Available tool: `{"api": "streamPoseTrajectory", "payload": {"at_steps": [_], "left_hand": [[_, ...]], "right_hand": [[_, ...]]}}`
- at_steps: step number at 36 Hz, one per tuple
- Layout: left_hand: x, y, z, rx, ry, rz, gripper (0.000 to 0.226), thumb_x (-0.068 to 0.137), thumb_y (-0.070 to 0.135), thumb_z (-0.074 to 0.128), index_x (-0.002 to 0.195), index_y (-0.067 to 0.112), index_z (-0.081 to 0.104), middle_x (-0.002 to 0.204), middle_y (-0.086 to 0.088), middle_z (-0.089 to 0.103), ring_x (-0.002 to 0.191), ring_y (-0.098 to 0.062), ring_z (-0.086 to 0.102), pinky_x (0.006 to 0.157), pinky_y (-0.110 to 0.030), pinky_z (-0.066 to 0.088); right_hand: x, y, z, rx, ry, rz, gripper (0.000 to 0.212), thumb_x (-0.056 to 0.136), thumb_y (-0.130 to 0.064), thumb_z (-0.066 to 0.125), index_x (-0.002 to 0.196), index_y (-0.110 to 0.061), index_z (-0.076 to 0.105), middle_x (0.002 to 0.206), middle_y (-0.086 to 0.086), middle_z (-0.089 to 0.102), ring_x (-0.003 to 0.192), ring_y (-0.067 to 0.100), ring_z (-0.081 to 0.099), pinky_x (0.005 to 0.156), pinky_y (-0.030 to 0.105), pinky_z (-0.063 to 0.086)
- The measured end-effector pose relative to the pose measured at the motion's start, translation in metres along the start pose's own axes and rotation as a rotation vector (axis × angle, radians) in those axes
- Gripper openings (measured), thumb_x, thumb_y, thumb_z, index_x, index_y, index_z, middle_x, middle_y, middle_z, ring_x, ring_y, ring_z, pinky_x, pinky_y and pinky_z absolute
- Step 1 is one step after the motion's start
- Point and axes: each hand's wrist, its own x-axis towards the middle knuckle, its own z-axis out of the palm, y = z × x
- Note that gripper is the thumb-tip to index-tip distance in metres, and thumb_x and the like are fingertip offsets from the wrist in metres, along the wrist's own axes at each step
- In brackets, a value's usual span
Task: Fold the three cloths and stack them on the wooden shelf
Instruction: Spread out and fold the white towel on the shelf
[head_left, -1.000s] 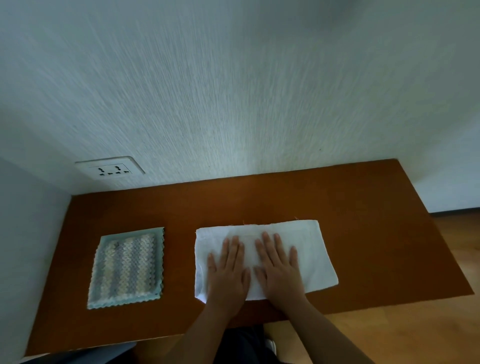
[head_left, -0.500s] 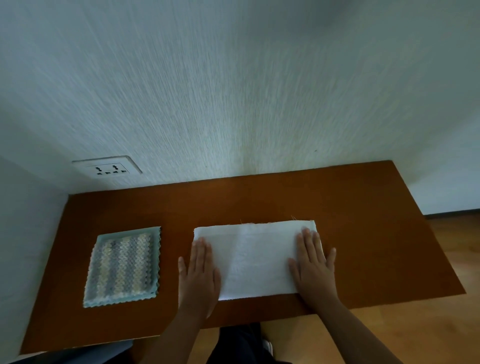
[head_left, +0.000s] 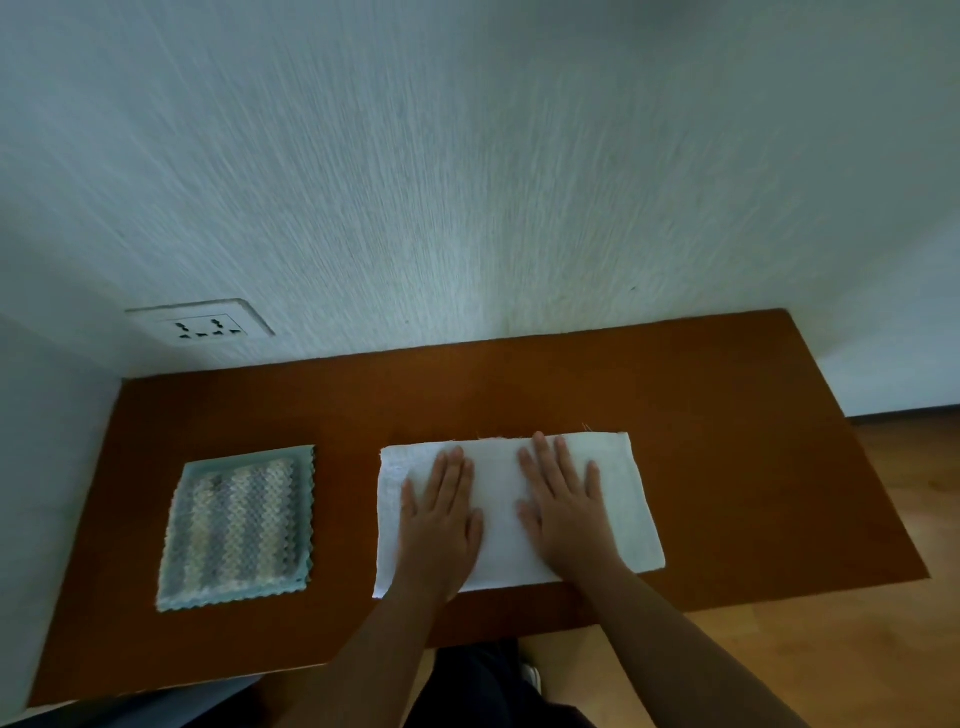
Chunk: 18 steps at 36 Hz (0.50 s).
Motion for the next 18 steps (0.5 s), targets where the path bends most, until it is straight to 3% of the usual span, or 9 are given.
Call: {"api": "streamPoseTrajectory", "payload": {"at_steps": [2,4,8,11,13,14,16,18], "left_hand": [[-0.002,-0.007,-0.004,-0.010,-0.004,-0.058,0.060,0.098,0.043,0.005,0.142,0.010,0.029,0.149,-0.010,0.034,0.145,-0.014,-0.004,0.104,-0.056,0.024],[-0.005,-0.015,-0.006,0.000,0.003,-0.105,0.060,0.098,0.043,0.005,0.142,0.010,0.027,0.149,-0.010,0.034,0.145,-0.014,-0.006,0.103,-0.054,0.025],[-0.007,-0.025,-0.012,0.040,-0.009,-0.118,0.060,0.098,0.044,0.007,0.142,0.010,0.029,0.149,-0.010,0.035,0.145,-0.014,-0.008,0.100,-0.055,0.026],[-0.007,-0.026,-0.018,0.057,0.002,-0.109,0.060,0.099,0.041,0.008,0.138,0.006,0.038,0.146,-0.013,0.039,0.145,-0.022,0.009,0.099,-0.058,0.027],[-0.010,-0.023,-0.023,0.056,0.069,-0.106,0.055,0.097,0.032,0.018,0.127,0.002,0.052,0.136,-0.019,0.050,0.133,-0.034,0.038,0.096,-0.061,0.029],[-0.012,-0.021,-0.026,0.050,0.112,-0.096,0.050,0.093,0.028,0.025,0.120,0.002,0.058,0.129,-0.021,0.056,0.124,-0.037,0.049,0.094,-0.061,0.033],[-0.020,-0.012,-0.032,0.031,0.177,-0.029,0.044,0.083,0.023,0.035,0.107,0.003,0.066,0.112,-0.017,0.065,0.104,-0.034,0.063,0.085,-0.055,0.051],[-0.029,-0.001,-0.035,0.019,0.190,0.036,0.040,0.079,0.022,0.037,0.094,0.006,0.070,0.095,-0.011,0.069,0.086,-0.026,0.067,0.071,-0.042,0.056]], "right_hand": [[-0.003,0.012,0.000,0.017,0.019,0.056,0.061,0.092,-0.047,0.027,0.144,-0.017,0.026,0.151,0.009,0.028,0.137,0.031,0.028,0.101,0.056,0.026],[-0.007,0.026,0.000,0.039,0.035,0.111,0.062,0.094,-0.050,0.018,0.146,-0.017,0.019,0.154,0.008,0.017,0.140,0.030,0.019,0.105,0.054,0.020],[-0.016,0.047,-0.004,0.055,0.013,0.158,0.070,0.082,-0.060,-0.011,0.143,-0.025,-0.019,0.150,-0.003,-0.024,0.139,0.017,-0.022,0.111,0.047,-0.007],[-0.017,0.050,-0.009,0.056,-0.015,0.152,0.075,0.076,-0.064,-0.022,0.140,-0.025,-0.023,0.148,-0.004,-0.028,0.138,0.015,-0.026,0.110,0.046,-0.011],[-0.015,0.046,-0.014,0.063,-0.023,0.176,0.076,0.081,-0.060,-0.014,0.145,-0.019,-0.010,0.151,0.001,-0.016,0.140,0.019,-0.017,0.109,0.048,-0.008],[-0.015,0.042,-0.018,0.063,-0.007,0.175,0.074,0.086,-0.052,-0.003,0.148,-0.012,0.007,0.154,0.007,0.000,0.142,0.023,-0.003,0.109,0.050,-0.001],[-0.014,0.034,-0.026,0.041,0.055,0.114,0.060,0.089,-0.035,0.023,0.133,-0.004,0.048,0.141,0.016,0.044,0.133,0.033,0.036,0.102,0.053,0.021],[-0.013,0.025,-0.031,0.006,0.073,0.021,0.043,0.085,-0.025,0.038,0.115,-0.008,0.064,0.122,0.013,0.062,0.118,0.031,0.056,0.098,0.049,0.029]]}}
